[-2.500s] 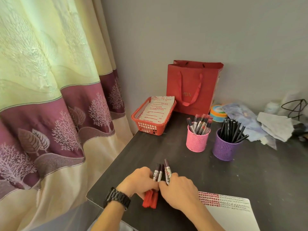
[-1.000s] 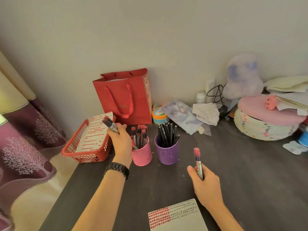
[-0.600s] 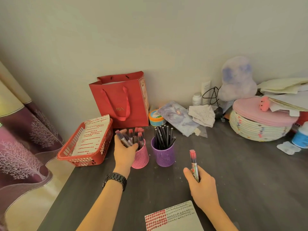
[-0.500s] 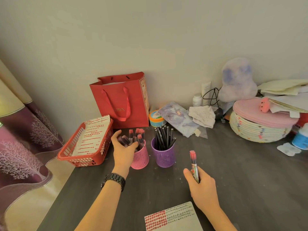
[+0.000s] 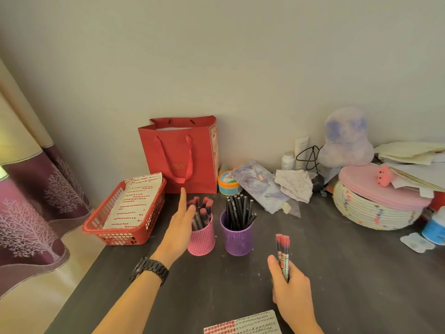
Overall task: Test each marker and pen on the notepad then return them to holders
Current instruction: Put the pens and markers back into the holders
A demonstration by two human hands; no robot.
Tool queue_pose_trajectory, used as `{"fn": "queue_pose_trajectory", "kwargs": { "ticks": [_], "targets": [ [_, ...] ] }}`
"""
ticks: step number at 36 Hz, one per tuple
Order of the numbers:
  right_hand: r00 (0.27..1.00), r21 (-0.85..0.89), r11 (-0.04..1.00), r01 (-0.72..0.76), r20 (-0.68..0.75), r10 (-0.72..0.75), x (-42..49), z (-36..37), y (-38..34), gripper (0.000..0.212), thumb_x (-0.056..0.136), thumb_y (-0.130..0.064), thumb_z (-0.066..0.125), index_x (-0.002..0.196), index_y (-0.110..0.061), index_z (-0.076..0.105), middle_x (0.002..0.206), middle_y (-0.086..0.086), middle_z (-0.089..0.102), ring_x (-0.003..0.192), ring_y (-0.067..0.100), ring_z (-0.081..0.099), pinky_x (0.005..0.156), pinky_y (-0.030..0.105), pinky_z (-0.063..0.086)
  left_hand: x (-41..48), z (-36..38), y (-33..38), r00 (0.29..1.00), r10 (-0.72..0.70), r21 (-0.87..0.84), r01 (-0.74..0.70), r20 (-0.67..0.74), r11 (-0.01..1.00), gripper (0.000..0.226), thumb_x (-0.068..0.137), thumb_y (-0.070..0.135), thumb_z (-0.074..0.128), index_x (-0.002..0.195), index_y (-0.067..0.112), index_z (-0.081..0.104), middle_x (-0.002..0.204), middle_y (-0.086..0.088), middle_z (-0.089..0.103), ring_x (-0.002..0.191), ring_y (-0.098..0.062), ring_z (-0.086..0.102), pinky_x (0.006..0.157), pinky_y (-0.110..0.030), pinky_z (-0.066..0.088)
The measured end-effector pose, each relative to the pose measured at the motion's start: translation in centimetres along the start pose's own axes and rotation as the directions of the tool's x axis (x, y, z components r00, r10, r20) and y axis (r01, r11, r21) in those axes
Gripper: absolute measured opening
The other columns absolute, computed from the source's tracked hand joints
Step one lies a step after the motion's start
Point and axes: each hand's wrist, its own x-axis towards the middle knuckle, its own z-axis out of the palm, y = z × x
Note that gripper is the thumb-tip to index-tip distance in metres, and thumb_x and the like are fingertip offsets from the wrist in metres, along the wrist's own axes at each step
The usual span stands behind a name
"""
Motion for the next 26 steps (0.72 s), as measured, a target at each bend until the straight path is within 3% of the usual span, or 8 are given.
{"fn": "queue_pose_trajectory", "kwargs": {
  "ticks": [3, 6, 9, 14, 20, 23, 26],
  "targets": [
    [1.0, 0.011, 1.0, -0.006, -0.025, 0.006, 0.0, 0.0, -0.2, 0.044, 0.095, -0.037, 0.063, 0.061, -0.013, 0.049, 0.049, 0.01, 0.052, 0.041, 0.018, 0.053, 0.044, 0.028, 0.048, -0.1, 0.0, 0.3, 1.0, -0.009, -0.03, 0.01, 0.029, 1.0, 0.057, 0.106, 0.046, 0.028, 0.154, 0.041, -0.002, 0.15, 0.011, 0.043, 0.14, -0.013, 0.038, 0.114, -0.031, 0.025],
    [0.999, 0.009, 1.0, -0.026, -0.045, 0.027, 0.1, 0.1, -0.2, 0.04, 0.094, -0.038, 0.064, 0.063, -0.016, 0.053, 0.047, 0.007, 0.054, 0.039, 0.018, 0.054, 0.046, 0.033, 0.048, -0.7, 0.0, 0.2, 0.997, 0.052, 0.279, -0.064, 0.051, 0.958, 0.08, 0.093, 0.066, 0.037, 0.158, 0.03, 0.004, 0.155, 0.025, 0.024, 0.151, -0.015, 0.012, 0.121, -0.036, 0.011],
    [0.996, 0.005, 0.999, -0.035, -0.077, 0.035, 0.0, 0.3, -0.2, 0.036, 0.093, -0.039, 0.066, 0.063, -0.021, 0.056, 0.048, 0.008, 0.057, 0.037, 0.016, 0.054, 0.044, 0.03, 0.047, -1.4, 0.1, 0.1, 0.991, 0.11, 0.471, -0.135, 0.081, 0.872, 0.092, 0.091, 0.065, 0.05, 0.158, 0.031, -0.003, 0.163, 0.008, 0.017, 0.152, -0.019, 0.006, 0.121, -0.043, 0.011],
    [0.995, 0.024, 0.998, -0.061, -0.078, 0.063, 0.0, 0.2, -0.2, 0.038, 0.092, -0.038, 0.068, 0.061, -0.02, 0.056, 0.046, 0.008, 0.055, 0.034, 0.017, 0.052, 0.035, 0.02, 0.04, -2.0, 0.2, -0.3, 0.987, 0.14, 0.511, -0.16, 0.078, 0.845, 0.101, 0.088, 0.058, 0.058, 0.155, 0.034, -0.013, 0.165, 0.007, 0.009, 0.152, -0.021, 0.005, 0.122, -0.05, 0.011],
    [0.997, 0.013, 0.999, -0.049, -0.066, 0.05, -0.3, 0.0, -0.3, 0.037, 0.093, -0.038, 0.066, 0.061, -0.021, 0.056, 0.047, 0.009, 0.057, 0.035, 0.018, 0.054, 0.035, 0.019, 0.04, -3.2, 0.9, -1.5, 0.982, 0.159, 0.671, -0.183, 0.097, 0.719, 0.103, 0.086, 0.07, 0.045, 0.151, 0.034, -0.027, 0.163, 0.012, -0.019, 0.152, -0.016, -0.009, 0.12, -0.049, 0.001],
    [0.998, 0.001, 0.999, -0.043, -0.048, 0.043, -0.3, 0.0, -0.2, 0.04, 0.094, -0.04, 0.063, 0.063, -0.017, 0.054, 0.046, 0.008, 0.057, 0.035, 0.019, 0.054, 0.04, 0.025, 0.042, -3.5, 0.9, -1.5, 0.978, 0.178, 0.708, -0.199, 0.105, 0.678, 0.102, 0.087, 0.069, 0.044, 0.151, 0.034, -0.028, 0.163, 0.011, -0.018, 0.152, -0.016, -0.009, 0.12, -0.049, 0.001],
    [0.998, 0.007, 0.999, -0.049, -0.037, 0.049, -0.3, 0.1, 0.0, 0.046, 0.095, -0.042, 0.062, 0.062, -0.011, 0.051, 0.045, 0.008, 0.055, 0.036, 0.019, 0.054, 0.046, 0.031, 0.043, -3.5, 0.6, -1.2, 0.978, 0.197, 0.648, -0.197, 0.074, 0.735, 0.101, 0.087, 0.063, 0.05, 0.153, 0.035, -0.022, 0.166, 0.01, -0.002, 0.152, -0.016, -0.001, 0.121, -0.049, 0.005]
  ]
}}
